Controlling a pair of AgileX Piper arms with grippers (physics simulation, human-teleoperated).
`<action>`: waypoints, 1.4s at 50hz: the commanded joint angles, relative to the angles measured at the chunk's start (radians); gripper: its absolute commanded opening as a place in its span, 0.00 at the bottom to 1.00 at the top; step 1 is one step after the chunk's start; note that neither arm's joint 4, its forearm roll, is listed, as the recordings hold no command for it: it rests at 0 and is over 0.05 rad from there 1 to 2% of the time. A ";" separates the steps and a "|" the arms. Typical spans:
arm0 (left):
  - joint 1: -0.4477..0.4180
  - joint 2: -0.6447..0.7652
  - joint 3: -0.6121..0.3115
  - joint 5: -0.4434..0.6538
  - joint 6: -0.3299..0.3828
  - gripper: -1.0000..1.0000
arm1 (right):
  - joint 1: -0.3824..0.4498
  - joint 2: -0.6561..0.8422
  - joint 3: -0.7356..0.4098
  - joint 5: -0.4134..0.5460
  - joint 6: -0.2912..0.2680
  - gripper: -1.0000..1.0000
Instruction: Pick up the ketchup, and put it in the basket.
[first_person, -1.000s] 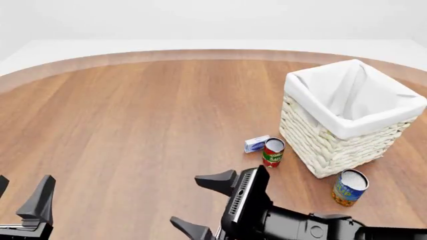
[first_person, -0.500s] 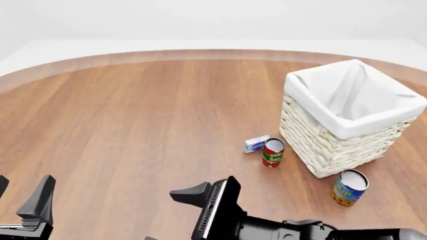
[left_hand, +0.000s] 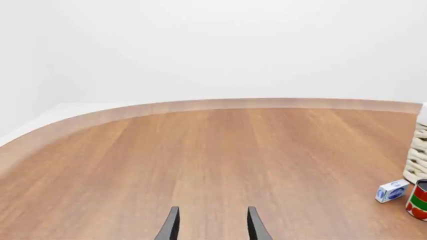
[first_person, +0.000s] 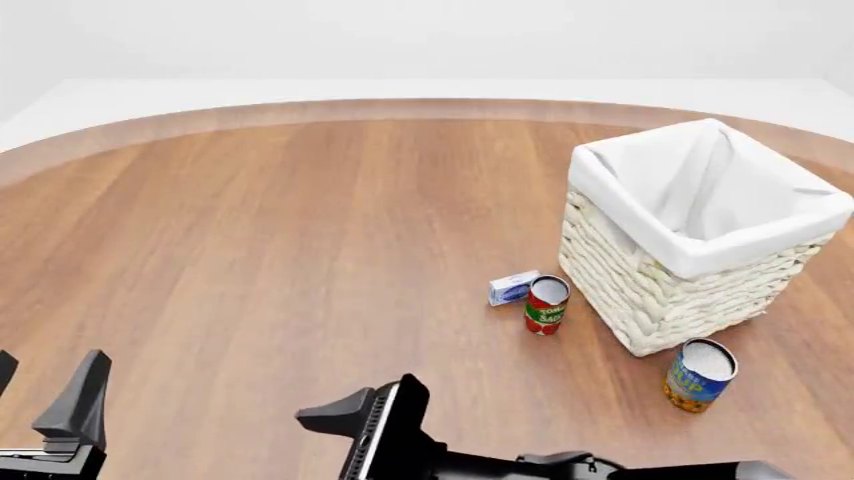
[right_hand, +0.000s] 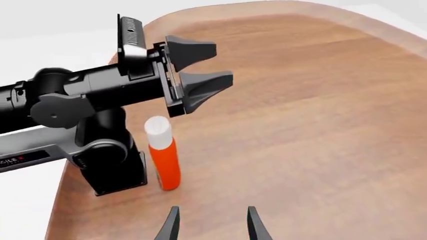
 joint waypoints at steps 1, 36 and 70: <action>0.000 0.000 0.000 0.000 0.000 1.00 | 0.035 0.058 -0.054 0.019 -0.007 1.00; 0.000 0.000 0.000 0.000 0.000 1.00 | 0.103 0.180 -0.158 0.016 0.066 1.00; 0.000 0.000 0.000 0.000 0.000 1.00 | 0.137 0.203 -0.205 0.018 0.099 1.00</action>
